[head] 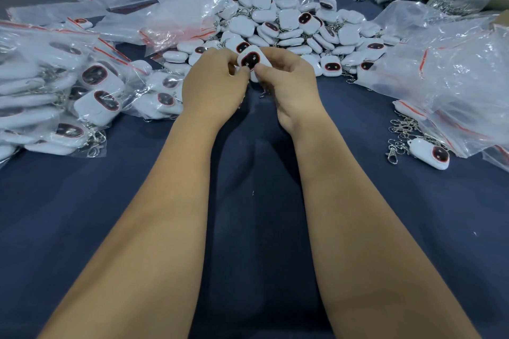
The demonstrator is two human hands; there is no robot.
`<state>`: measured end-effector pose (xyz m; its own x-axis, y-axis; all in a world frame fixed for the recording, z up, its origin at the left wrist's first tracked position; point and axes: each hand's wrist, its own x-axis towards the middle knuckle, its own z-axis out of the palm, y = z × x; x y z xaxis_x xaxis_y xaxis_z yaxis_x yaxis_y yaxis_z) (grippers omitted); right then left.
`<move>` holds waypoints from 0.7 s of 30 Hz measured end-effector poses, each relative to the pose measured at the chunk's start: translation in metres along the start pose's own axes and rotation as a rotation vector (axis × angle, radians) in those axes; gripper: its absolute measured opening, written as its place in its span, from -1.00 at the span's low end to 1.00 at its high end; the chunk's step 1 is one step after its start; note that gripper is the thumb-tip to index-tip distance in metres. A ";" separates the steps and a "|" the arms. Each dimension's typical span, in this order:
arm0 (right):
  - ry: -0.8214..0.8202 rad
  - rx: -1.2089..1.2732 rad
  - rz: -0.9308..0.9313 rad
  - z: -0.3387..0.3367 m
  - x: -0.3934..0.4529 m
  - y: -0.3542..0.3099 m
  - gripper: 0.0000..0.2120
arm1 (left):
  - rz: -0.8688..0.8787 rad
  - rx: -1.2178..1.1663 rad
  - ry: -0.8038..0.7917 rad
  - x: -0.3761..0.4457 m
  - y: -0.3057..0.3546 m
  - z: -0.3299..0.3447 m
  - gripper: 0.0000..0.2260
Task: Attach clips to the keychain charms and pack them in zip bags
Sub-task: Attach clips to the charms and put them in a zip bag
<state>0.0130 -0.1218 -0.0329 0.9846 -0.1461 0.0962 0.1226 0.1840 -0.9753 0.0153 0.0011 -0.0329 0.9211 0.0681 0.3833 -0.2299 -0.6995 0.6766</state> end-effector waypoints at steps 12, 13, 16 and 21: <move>-0.012 -0.144 0.080 0.002 0.002 0.002 -0.70 | 0.001 0.031 -0.005 0.000 -0.002 0.002 -0.82; -0.008 -0.153 0.082 0.002 0.002 0.003 -0.70 | 0.001 0.032 -0.008 0.000 -0.002 0.001 -0.82; -0.005 -0.152 0.089 0.002 0.002 0.003 -0.71 | -0.006 0.024 -0.011 0.001 -0.002 0.002 -0.80; -0.022 -0.133 0.102 0.002 0.002 0.003 -0.73 | -0.019 0.011 -0.017 0.000 -0.001 0.002 -0.79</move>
<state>0.0158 -0.1199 -0.0356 0.9938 -0.1114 -0.0014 0.0060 0.0660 -0.9978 0.0164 0.0006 -0.0343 0.9306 0.0688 0.3596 -0.2093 -0.7059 0.6767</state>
